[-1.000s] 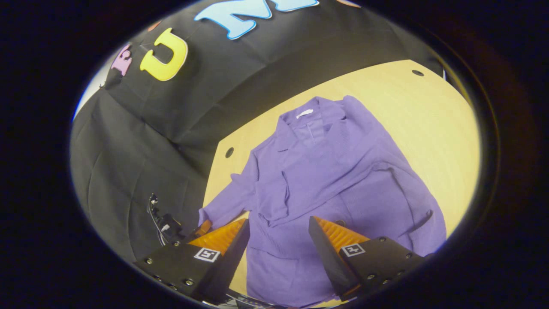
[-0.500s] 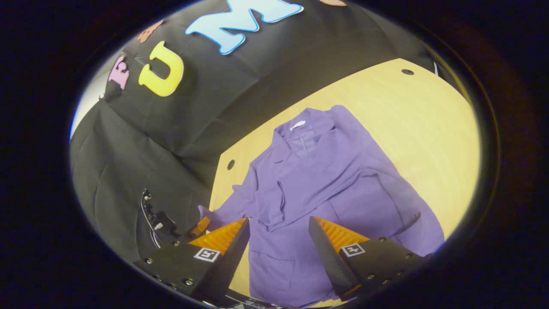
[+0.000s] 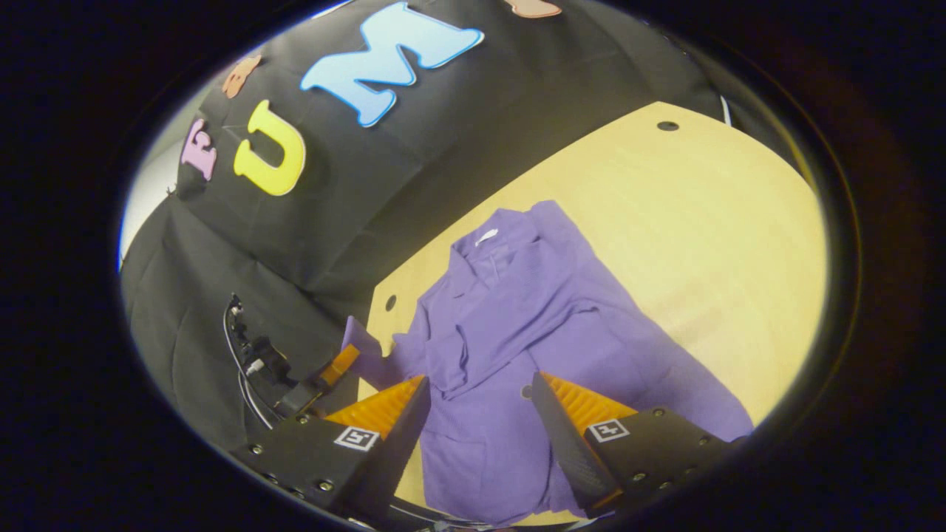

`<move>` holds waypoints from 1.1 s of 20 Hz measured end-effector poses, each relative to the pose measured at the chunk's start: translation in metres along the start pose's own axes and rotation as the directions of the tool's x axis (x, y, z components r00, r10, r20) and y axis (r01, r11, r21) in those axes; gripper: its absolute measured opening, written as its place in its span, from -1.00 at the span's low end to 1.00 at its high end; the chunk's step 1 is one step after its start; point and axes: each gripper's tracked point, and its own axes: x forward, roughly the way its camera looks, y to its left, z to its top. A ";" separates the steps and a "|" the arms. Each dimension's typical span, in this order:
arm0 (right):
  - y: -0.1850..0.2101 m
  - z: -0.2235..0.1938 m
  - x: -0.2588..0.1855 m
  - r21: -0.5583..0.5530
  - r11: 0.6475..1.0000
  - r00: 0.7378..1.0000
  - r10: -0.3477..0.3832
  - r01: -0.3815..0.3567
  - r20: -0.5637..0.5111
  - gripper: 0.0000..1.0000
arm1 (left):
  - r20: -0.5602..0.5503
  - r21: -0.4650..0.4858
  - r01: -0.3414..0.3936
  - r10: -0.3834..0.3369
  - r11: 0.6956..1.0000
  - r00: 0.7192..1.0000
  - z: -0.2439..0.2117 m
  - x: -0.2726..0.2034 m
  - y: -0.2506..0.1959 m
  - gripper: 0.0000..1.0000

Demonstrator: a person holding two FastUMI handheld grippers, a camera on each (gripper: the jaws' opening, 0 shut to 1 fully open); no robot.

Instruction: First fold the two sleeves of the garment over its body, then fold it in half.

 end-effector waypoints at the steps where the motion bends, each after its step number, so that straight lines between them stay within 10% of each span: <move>1: -0.006 0.003 -0.006 0.010 1.000 1.000 -0.004 0.003 0.011 0.75 | 0.005 0.008 0.020 -0.020 1.000 1.000 0.004 0.001 -0.015 -0.87; 22: -0.132 0.051 -0.086 0.186 0.980 0.992 -0.094 0.077 0.085 0.74 | -0.078 0.094 0.332 -0.325 0.939 0.942 -0.009 0.031 -0.323 -0.87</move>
